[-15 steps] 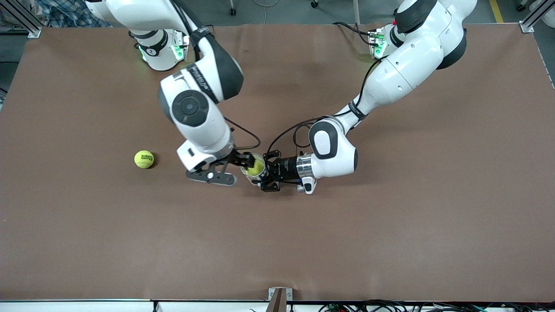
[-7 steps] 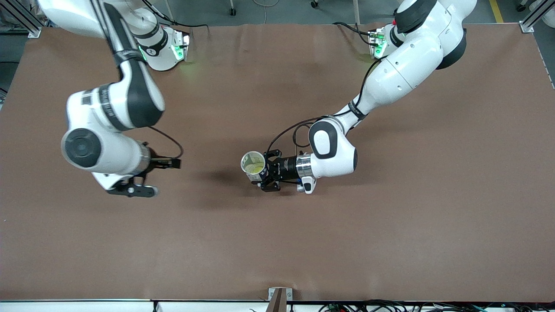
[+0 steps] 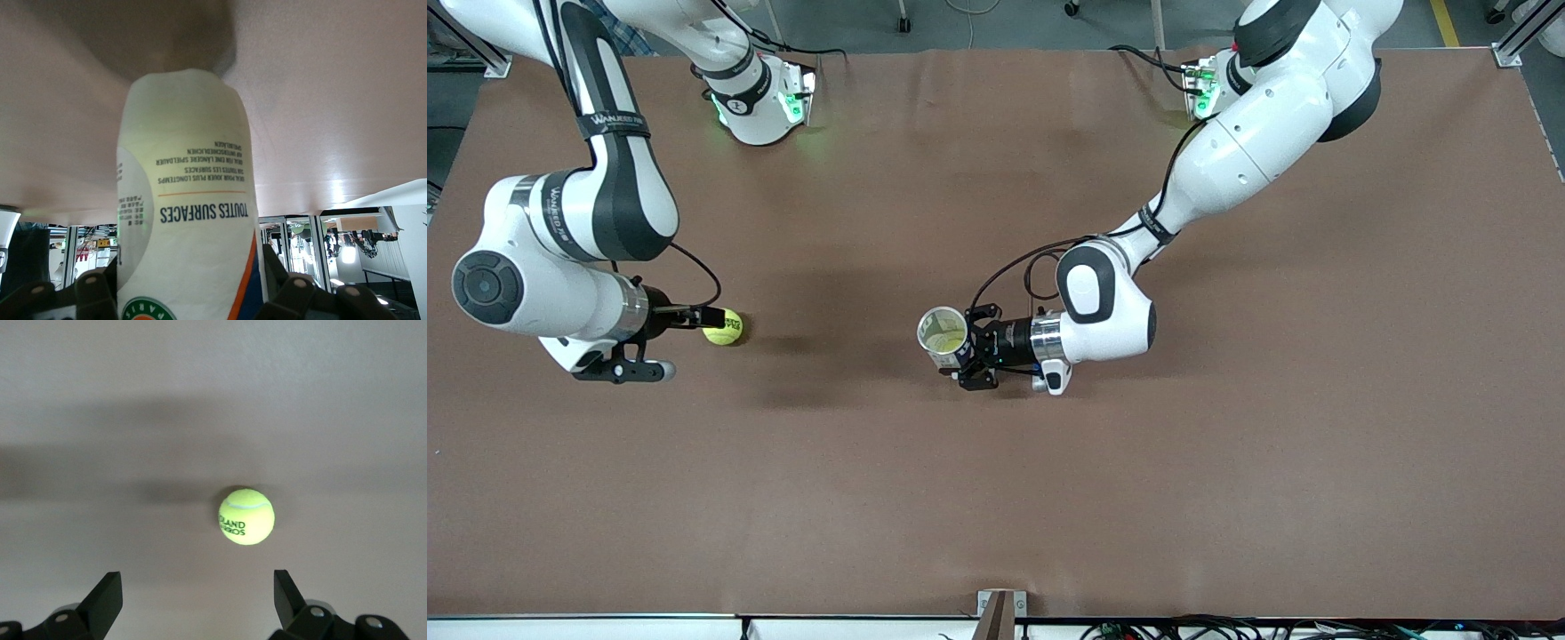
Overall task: Insert tennis ball vertically with right arm
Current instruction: 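Grasp the second tennis ball with the right gripper and lift it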
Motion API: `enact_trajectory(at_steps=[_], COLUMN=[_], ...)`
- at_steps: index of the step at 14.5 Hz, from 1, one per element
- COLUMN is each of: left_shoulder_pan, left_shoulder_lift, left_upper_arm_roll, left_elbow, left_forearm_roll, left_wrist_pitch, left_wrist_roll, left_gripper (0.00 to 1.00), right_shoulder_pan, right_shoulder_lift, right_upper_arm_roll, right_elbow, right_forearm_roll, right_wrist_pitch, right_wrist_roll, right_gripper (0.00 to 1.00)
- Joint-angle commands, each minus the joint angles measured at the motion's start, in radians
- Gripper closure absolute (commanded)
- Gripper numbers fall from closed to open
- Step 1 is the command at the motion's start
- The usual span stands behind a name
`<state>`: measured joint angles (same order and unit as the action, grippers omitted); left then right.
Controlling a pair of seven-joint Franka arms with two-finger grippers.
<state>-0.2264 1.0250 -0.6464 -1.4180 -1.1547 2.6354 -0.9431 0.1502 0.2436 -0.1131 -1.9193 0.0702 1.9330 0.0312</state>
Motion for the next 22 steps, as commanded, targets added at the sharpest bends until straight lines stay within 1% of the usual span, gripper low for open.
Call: enact_trajectory(at_steps=[1,3,5,7,9,11,22], left_shoulder_pan=[-0.001,-0.001,-0.001,0.002,0.005,0.007,0.012], left_shoulder_lift=[-0.003,-0.005,-0.005,-0.005,-0.006,-0.008,-0.003], left_upper_arm_roll=[0.001,0.001,0.001,0.001,-0.001,-0.001,-0.001], left_elbow=[0.002,0.002,0.002,0.001,-0.001,-0.005,-0.007], left_forearm_roll=[-0.023,-0.023,-0.025,-0.025,-0.025,-0.025,-0.028], left_wrist_pitch=[-0.005,-0.005,-0.005,-0.005,-0.005,-0.005,-0.006], left_wrist_roll=[0.018,0.018,0.018,0.017,0.017,0.017,0.014], left_gripper=[0.26,0.28,0.28,0.28,0.29,0.31,0.31], right_shoulder_pan=[-0.018,-0.02,-0.02,-0.035,-0.061,-0.081,-0.072], right_shoulder_lift=[-0.096,-0.096,-0.092,-0.089,-0.075,-0.055,0.068], right_upper_arm_roll=[0.021,0.021,0.02,0.02,0.021,0.021,0.024], right_elbow=[-0.216,-0.279,-0.297,-0.297,-0.299,-0.297,-0.294], right_forearm_roll=[-0.015,-0.017,-0.017,-0.021,-0.047,-0.049,-0.047], right_wrist_pitch=[0.141,0.214,0.241,0.251,0.277,0.299,0.442], right_wrist_roll=[-0.014,-0.014,-0.014,-0.016,-0.031,-0.062,-0.06], right_gripper=[0.0,0.0,0.0,0.0,0.0,0.0,0.0])
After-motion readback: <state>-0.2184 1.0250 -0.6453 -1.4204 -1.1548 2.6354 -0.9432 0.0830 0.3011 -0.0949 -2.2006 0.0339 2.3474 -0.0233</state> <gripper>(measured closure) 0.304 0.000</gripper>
